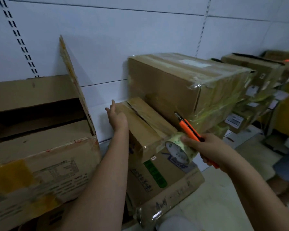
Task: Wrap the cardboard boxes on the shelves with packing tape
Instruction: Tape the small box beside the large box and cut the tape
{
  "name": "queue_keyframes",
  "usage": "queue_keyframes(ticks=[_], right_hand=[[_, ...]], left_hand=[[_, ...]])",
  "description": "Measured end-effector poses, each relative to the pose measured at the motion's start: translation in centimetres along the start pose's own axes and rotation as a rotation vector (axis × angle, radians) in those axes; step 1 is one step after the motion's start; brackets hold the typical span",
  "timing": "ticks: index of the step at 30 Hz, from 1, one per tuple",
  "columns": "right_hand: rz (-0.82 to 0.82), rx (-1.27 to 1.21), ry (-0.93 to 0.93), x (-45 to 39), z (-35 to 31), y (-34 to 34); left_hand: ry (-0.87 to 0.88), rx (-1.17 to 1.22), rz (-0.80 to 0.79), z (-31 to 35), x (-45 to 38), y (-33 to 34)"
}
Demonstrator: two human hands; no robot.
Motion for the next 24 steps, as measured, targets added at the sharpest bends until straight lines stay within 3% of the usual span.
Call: queue_keyframes(ticks=[9, 19, 24], right_hand=[[0.097, -0.068, -0.064, 0.9, 0.0, 0.1], [0.121, -0.057, -0.130, 3.6, -4.2, -2.4], [0.040, -0.032, -0.098, 3.2, -2.8, -0.2]], left_hand=[[-0.093, 0.133, -0.007, -0.7, 0.6, 0.8], [-0.012, -0.126, -0.099, 0.0, 0.3, 0.7], [0.011, -0.189, -0.114, 0.1, 0.0, 0.6]])
Point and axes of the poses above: each hand's wrist, its own x-axis away from the middle knuckle, its own y-axis out of the palm, z = x × y, the point moved 8 cm from there along -x, towards the middle knuckle, and after that the axes turned 15 degrees about y, right-handed, at the moved point
